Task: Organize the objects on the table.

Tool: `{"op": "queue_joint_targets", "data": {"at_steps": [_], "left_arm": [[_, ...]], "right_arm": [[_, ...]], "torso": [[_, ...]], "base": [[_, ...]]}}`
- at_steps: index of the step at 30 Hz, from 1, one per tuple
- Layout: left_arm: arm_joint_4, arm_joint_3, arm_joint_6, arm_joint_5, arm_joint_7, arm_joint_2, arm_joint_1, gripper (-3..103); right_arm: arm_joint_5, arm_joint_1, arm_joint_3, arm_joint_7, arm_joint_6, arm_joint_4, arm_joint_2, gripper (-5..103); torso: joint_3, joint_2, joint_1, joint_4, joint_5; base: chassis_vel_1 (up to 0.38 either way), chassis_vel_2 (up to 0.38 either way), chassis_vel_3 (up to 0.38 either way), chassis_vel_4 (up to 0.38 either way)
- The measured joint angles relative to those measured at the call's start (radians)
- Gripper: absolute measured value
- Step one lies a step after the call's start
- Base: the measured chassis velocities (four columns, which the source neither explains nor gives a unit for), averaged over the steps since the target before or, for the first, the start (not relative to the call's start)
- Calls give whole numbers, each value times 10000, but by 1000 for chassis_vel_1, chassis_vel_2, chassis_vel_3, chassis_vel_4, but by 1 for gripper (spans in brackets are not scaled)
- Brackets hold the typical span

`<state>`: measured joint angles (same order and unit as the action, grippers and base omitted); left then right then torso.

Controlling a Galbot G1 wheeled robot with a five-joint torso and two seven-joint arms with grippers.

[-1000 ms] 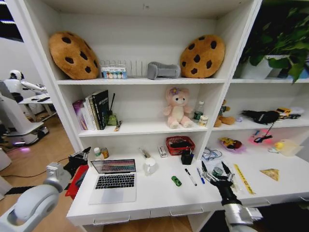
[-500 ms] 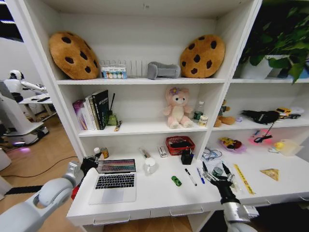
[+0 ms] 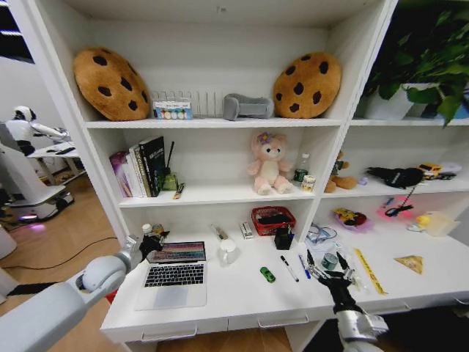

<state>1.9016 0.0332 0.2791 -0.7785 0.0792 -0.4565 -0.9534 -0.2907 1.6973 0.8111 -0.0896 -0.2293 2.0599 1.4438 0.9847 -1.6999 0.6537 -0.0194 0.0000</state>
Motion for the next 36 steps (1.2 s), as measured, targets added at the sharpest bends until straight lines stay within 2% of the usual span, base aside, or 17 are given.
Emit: {"op": "queue_joint_targets", "data": {"at_steps": [6, 14, 18, 19, 23, 30, 34, 35, 36], "left_arm": [[-41, -481, 54, 72, -284, 111, 302, 0], [220, -393, 89, 254, -642, 463, -78, 0], [457, 218, 296, 523, -738, 607, -934, 0], [622, 518, 359, 639, -735, 672, -1345, 0], [1005, 838, 451, 814, -660, 798, -1973, 0], [1874, 895, 715, 840, -192, 734, -2666, 0], [2021, 1064, 755, 825, -127, 703, -3211, 0], [2045, 1172, 757, 834, -126, 697, -3424, 0], [2158, 1690, 758, 866, -174, 700, -4408, 0]], "right_arm": [[-19, -77, 68, -30, -62, -55, 92, 100], [17, -144, 28, -113, -122, -231, 170, 100], [17, -188, -48, -98, -140, -285, 203, 100], [39, -192, -73, -93, -162, -323, 239, 100], [76, -201, -125, -91, -196, -378, 319, 100], [135, -267, -212, -91, -227, -423, 322, 100], [97, -301, -187, -89, -226, -411, 259, 100], [87, -308, -176, -88, -224, -409, 247, 100], [65, -323, -159, -85, -218, -407, 217, 100]], "torso": [[0, -1, 1, -1, 0], [-1, -1, 0, -2, 1], [0, 0, 1, 3, -7], [0, -1, 0, 1, 1], [-1, -1, 0, -1, 0], [-1, -1, 0, -3, 0], [-1, -1, 0, -5, 0], [0, 0, 0, -4, 0], [-1, -1, 0, -2, 0]], "base": [[0, 0, 0, 0], [0, 0, 0, 0], [0, 0, 0, 0], [0, 0, 0, 0], [0, 0, 0, 0], [0, 0, 0, 0], [0, 0, 0, 0], [0, 0, 0, 0], [0, 0, 0, 0]]}}
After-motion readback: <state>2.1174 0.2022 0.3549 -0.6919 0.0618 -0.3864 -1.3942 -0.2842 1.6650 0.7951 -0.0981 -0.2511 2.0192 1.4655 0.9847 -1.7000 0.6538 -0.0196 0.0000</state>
